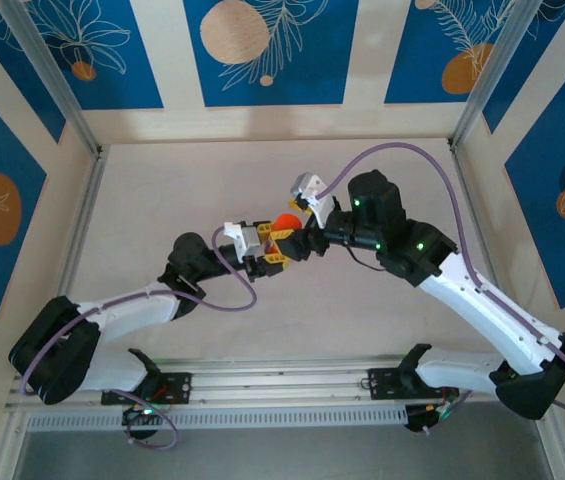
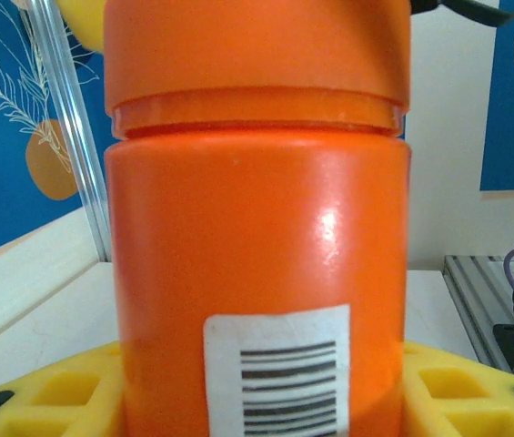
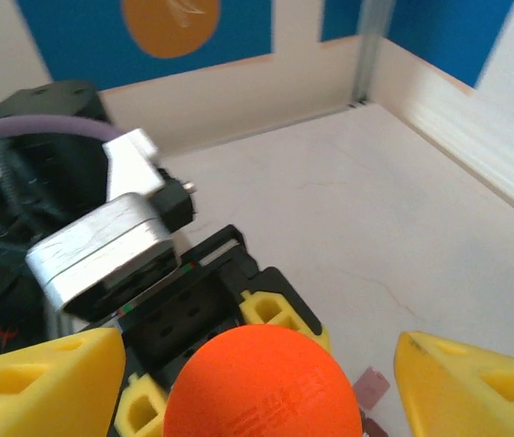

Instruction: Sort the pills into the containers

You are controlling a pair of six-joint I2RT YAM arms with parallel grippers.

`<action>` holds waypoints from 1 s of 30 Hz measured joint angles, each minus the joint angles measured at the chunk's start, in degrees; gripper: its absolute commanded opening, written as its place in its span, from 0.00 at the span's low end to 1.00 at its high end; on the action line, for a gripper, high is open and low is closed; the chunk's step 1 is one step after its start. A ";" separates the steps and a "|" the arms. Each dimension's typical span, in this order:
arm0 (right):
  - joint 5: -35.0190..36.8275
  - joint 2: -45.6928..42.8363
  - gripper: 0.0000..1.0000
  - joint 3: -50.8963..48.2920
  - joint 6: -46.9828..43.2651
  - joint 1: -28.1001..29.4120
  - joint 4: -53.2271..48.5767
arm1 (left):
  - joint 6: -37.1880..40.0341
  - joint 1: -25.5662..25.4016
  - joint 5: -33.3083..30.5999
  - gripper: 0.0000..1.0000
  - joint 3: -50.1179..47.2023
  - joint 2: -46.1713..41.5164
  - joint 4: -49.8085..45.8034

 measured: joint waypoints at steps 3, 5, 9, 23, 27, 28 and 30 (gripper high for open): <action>7.23 -1.14 0.78 -1.27 6.08 1.70 1.49 | 0.17 0.00 -0.37 0.00 0.00 0.00 -0.28; 11.41 -1.99 0.78 -1.81 9.40 1.99 1.99 | 0.17 0.00 -0.52 0.00 0.00 0.00 -0.66; 17.35 -3.04 0.78 -2.12 13.68 3.08 2.95 | 0.17 0.00 -0.85 0.00 0.00 0.00 -0.94; 29.27 -1.62 0.81 -2.14 24.61 9.14 2.78 | 0.59 0.00 -0.92 0.00 0.00 -0.55 -1.16; 30.51 0.20 0.82 -2.10 25.57 10.58 2.58 | 0.59 0.00 -1.09 0.00 -0.02 -0.66 -1.53; 30.88 0.50 0.82 -1.95 25.59 10.91 2.45 | 0.59 0.00 -1.09 0.00 -0.02 -0.66 -1.75; 31.69 0.92 0.82 -1.79 25.55 11.67 2.27 | 0.61 0.00 -1.09 0.00 -0.02 -0.74 -1.97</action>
